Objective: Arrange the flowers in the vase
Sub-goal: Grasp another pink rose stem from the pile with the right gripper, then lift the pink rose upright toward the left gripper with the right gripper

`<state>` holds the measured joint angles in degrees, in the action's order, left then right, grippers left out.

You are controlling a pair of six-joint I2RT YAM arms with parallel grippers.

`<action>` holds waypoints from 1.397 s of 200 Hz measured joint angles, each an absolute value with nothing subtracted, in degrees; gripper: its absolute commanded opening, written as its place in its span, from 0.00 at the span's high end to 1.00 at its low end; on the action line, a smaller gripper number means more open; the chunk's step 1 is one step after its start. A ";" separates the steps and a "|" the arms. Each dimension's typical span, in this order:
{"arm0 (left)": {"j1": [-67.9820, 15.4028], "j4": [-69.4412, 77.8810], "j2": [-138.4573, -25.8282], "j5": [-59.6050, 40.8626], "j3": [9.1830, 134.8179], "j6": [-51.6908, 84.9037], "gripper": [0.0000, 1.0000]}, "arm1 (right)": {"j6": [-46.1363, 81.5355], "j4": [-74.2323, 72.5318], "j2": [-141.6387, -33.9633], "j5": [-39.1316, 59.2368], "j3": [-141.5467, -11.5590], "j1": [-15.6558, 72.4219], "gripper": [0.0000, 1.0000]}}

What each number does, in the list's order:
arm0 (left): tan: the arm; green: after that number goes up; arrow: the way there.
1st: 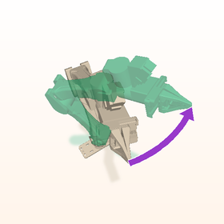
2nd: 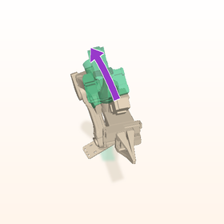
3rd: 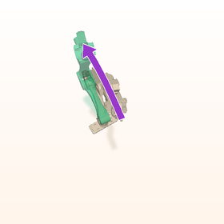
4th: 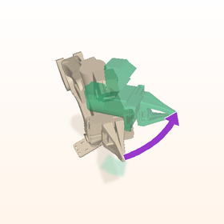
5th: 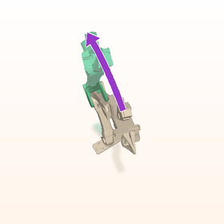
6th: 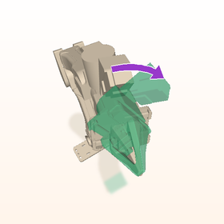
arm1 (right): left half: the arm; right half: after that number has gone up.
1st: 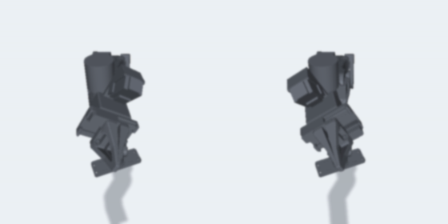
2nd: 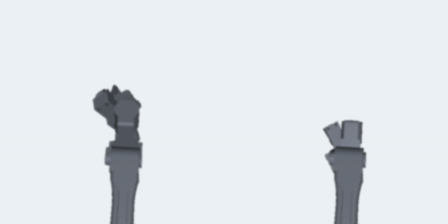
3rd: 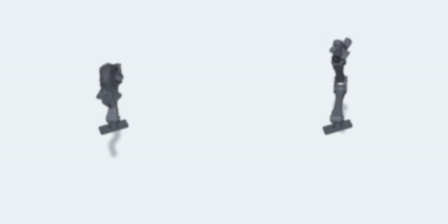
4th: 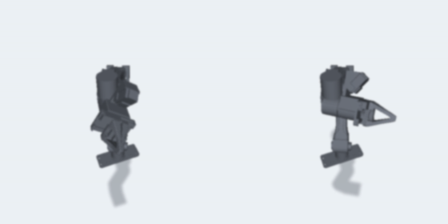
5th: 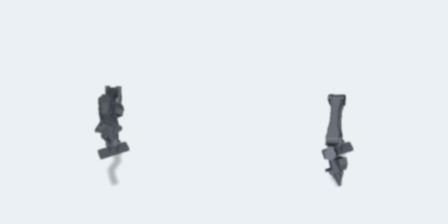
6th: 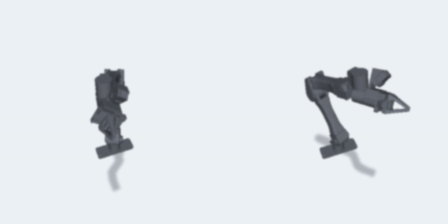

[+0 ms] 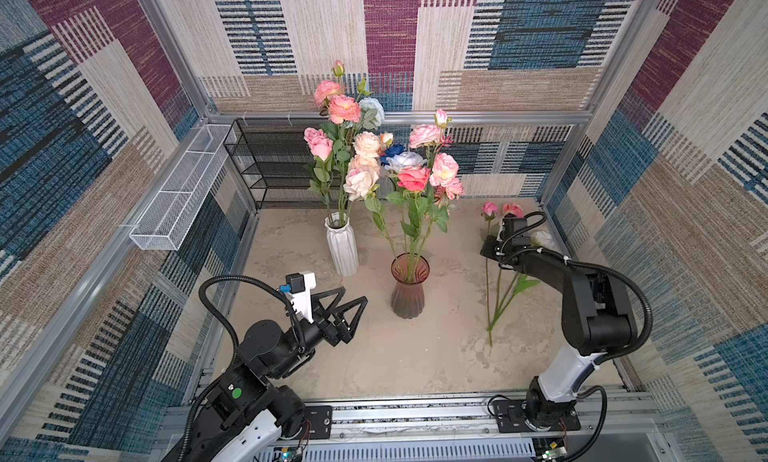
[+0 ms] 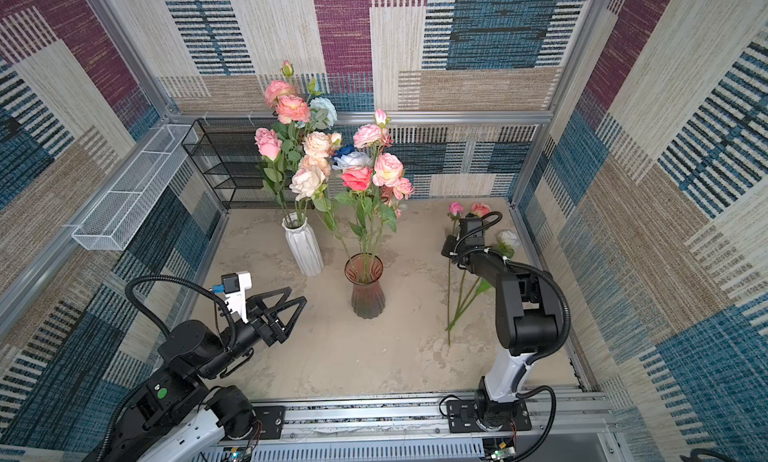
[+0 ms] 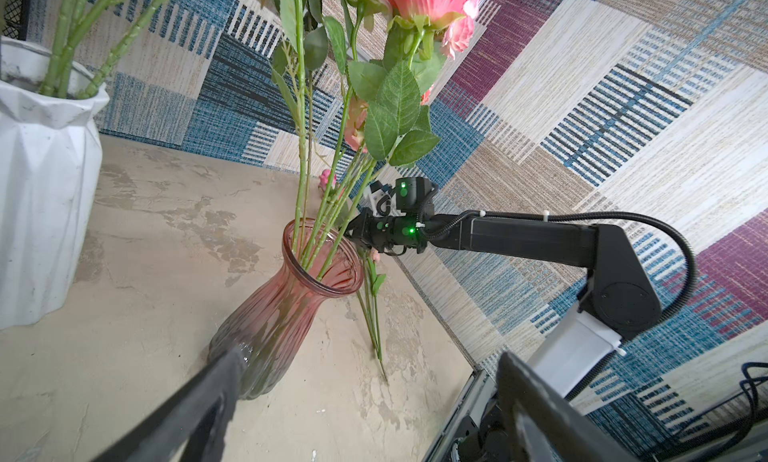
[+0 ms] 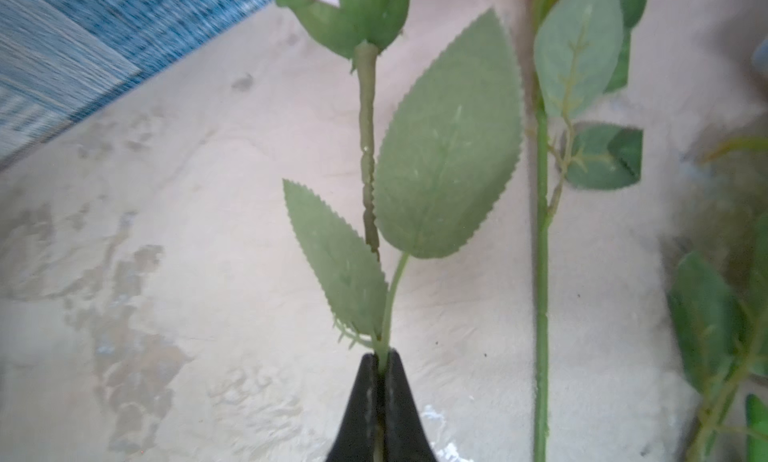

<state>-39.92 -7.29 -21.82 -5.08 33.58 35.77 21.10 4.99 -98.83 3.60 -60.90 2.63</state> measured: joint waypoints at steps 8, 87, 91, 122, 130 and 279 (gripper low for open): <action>-39.92 -7.38 -22.15 -5.17 33.82 35.77 0.03 | 21.12 4.19 -96.97 4.40 -60.20 2.76 1.00; -39.92 -7.92 -26.22 -9.19 38.09 35.24 0.03 | 24.43 0.32 -72.34 7.60 -48.95 3.42 1.00; -39.92 -7.90 -26.44 -9.56 38.44 35.14 0.03 | 24.69 0.27 -70.85 7.86 -48.49 3.42 1.00; -39.92 -7.92 -27.44 -12.16 40.73 34.74 0.03 | 26.98 -0.08 -60.05 11.35 -46.41 3.90 1.00; -39.92 -7.94 -27.77 -12.45 41.32 34.70 0.03 | 27.49 -0.12 -57.43 12.51 -46.26 4.12 1.00; -40.62 0.51 -42.76 -29.63 51.90 34.96 0.10 | 29.52 -1.43 -43.05 26.15 -58.00 34.04 1.00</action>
<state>-40.62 0.51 -42.76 -29.63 51.90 34.96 29.52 -1.43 -43.05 26.15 -58.00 34.04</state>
